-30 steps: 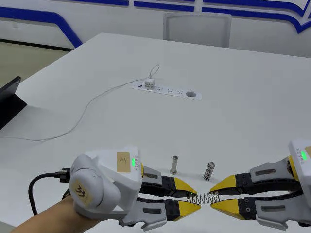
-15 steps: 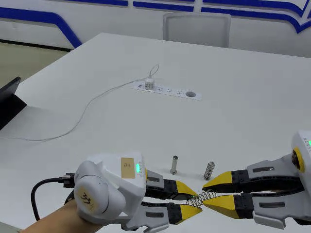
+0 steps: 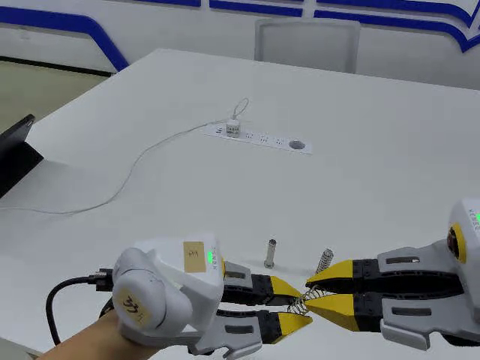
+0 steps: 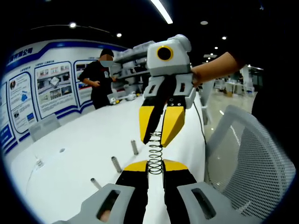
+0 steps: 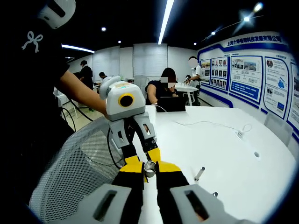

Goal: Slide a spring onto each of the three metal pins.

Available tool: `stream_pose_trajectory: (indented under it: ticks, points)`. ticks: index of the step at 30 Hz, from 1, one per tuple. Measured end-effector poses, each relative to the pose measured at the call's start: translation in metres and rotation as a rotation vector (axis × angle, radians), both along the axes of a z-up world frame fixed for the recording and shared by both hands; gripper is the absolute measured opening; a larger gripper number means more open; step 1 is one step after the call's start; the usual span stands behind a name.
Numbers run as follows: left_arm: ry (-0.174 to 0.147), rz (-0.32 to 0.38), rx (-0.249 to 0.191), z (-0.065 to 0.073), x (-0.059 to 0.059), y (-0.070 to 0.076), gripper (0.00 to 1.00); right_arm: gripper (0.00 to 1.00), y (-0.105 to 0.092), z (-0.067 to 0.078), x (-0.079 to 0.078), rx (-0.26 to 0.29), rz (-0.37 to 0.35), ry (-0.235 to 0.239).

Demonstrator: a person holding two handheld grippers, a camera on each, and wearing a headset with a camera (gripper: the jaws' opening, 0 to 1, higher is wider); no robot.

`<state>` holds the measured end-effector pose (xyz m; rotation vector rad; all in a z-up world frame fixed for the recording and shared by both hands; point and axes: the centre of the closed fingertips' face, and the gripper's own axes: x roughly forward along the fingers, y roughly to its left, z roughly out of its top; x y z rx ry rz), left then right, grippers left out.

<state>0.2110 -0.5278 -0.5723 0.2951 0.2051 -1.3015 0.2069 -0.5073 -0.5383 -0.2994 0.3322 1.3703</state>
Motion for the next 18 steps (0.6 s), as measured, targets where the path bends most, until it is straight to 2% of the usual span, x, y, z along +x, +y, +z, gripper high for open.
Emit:
stream_pose_trajectory:
  ticks: [6, 8, 12, 15, 18]
  points:
    - [-0.008, 0.049, -0.003, 0.0, 0.007, 0.003, 0.11, 0.09, 0.002, 0.0, 0.007, -0.002, -0.026, 0.0]
    - [0.009, 0.062, -0.021, 0.001, 0.009, 0.005, 0.11, 0.09, 0.002, 0.001, 0.008, -0.002, -0.027, -0.001]
    - [0.015, 0.105, -0.084, 0.01, 0.013, 0.011, 0.12, 0.09, 0.004, 0.008, 0.012, 0.014, -0.035, -0.005]
    - [0.013, 0.128, -0.062, 0.007, 0.017, 0.017, 0.14, 0.09, 0.005, 0.012, 0.018, 0.018, -0.048, -0.013]
    - [0.015, 0.152, -0.08, 0.007, 0.02, 0.024, 0.18, 0.1, 0.004, 0.013, 0.023, 0.01, -0.064, -0.023]
